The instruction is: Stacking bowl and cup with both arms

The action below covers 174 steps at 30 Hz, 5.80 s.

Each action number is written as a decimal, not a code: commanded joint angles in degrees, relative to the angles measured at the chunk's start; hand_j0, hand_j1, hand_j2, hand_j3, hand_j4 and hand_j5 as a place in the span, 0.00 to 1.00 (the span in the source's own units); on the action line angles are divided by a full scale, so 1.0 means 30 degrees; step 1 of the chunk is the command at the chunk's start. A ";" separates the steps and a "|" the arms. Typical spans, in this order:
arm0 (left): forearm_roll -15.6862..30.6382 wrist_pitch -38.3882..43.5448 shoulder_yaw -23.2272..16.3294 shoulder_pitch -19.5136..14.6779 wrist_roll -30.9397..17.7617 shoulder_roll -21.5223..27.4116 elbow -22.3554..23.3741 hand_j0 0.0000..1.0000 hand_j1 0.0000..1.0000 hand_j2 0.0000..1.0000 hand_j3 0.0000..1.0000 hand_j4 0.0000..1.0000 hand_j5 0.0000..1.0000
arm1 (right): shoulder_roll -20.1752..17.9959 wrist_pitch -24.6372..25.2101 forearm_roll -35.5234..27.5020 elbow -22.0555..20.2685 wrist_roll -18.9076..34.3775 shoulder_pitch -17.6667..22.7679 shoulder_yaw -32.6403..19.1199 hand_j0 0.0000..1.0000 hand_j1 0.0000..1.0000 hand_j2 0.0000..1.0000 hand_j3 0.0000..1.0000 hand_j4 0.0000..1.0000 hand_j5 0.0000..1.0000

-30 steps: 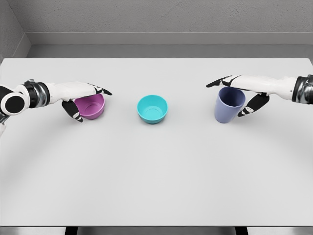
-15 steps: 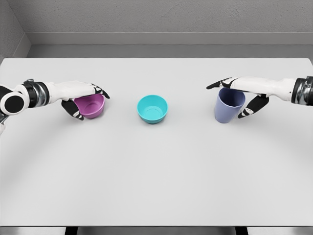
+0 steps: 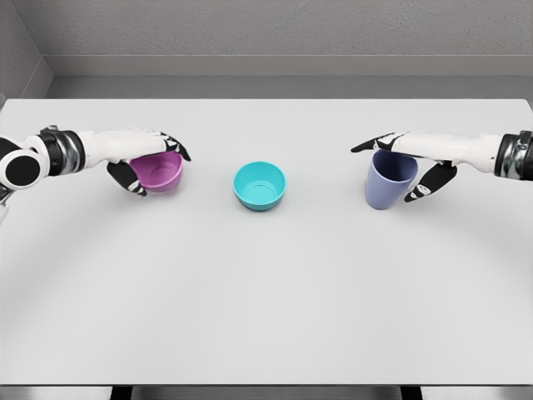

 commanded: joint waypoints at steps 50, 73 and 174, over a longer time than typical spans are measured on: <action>-0.1590 0.0014 -0.0103 -0.1172 0.0013 -0.3578 -0.2254 0.82 0.82 0.82 0.82 0.82 0.82 | 0.0086 0.0011 -0.0058 0.0442 0.0048 -0.0791 0.0133 0.66 0.66 0.66 0.66 0.66 0.66; -0.3024 0.0014 -0.0279 -0.0616 0.0013 -0.5307 -0.2195 0.82 0.82 0.82 0.82 0.82 0.82 | -0.0588 0.0011 -0.0087 -0.0407 0.0019 -0.1084 -0.0014 0.66 0.66 0.66 0.66 0.66 0.66; 0.1838 -0.4527 1.4985 1.0136 0.0013 -0.3491 -0.2401 1.00 1.00 1.00 1.00 1.00 1.00 | 0.4363 -0.0048 -0.0029 -0.3337 -0.0010 -0.3457 0.0016 0.67 0.67 0.67 0.67 0.67 0.67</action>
